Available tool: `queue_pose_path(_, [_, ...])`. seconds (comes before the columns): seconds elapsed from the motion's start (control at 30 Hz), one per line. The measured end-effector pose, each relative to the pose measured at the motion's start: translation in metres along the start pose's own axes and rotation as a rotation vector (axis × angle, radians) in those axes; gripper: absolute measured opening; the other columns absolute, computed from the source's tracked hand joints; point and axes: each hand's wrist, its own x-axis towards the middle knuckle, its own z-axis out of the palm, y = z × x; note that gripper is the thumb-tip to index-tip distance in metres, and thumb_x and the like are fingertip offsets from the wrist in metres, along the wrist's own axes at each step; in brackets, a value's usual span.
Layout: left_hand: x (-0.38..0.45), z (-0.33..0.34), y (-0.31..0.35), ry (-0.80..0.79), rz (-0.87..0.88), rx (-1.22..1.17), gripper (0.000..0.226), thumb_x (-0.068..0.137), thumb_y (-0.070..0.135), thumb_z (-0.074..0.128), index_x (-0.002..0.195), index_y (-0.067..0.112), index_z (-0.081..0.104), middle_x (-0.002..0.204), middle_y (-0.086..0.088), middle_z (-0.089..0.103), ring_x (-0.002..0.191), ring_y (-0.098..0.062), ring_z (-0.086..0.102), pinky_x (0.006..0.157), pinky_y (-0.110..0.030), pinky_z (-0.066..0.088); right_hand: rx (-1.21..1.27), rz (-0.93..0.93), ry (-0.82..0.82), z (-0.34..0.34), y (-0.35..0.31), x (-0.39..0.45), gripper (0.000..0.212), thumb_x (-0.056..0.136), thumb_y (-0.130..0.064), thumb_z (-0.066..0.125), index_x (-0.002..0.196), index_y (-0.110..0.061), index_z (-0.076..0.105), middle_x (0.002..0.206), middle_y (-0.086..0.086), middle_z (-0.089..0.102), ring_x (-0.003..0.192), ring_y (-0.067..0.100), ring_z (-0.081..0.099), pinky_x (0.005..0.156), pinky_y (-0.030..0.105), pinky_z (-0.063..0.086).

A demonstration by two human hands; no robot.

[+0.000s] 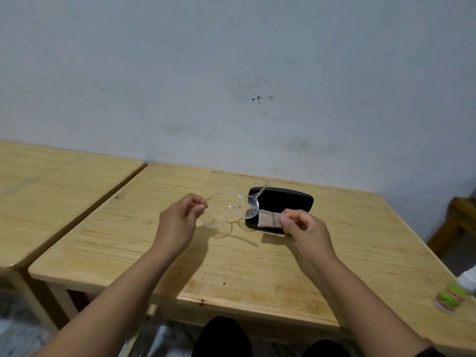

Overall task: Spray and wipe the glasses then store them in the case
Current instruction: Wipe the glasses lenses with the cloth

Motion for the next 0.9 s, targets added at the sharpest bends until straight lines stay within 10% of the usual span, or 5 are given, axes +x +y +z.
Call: queue_pose_path(0.9, [-0.030,0.012,0.036,-0.141,-0.026,-0.103,0.015,0.092,0.013,0.054,0.085,0.019,0.065,0.090,-0.001,0.074,0.085,-0.003,0.069,0.090,-0.036,0.051,0.012,-0.104,0.126,0.021,-0.019,-0.013,0.028,0.088,-0.007,0.052,0.075,-0.026,0.068,0.071,-0.004,0.062,0.070,0.018,0.050,0.060,0.027,0.038])
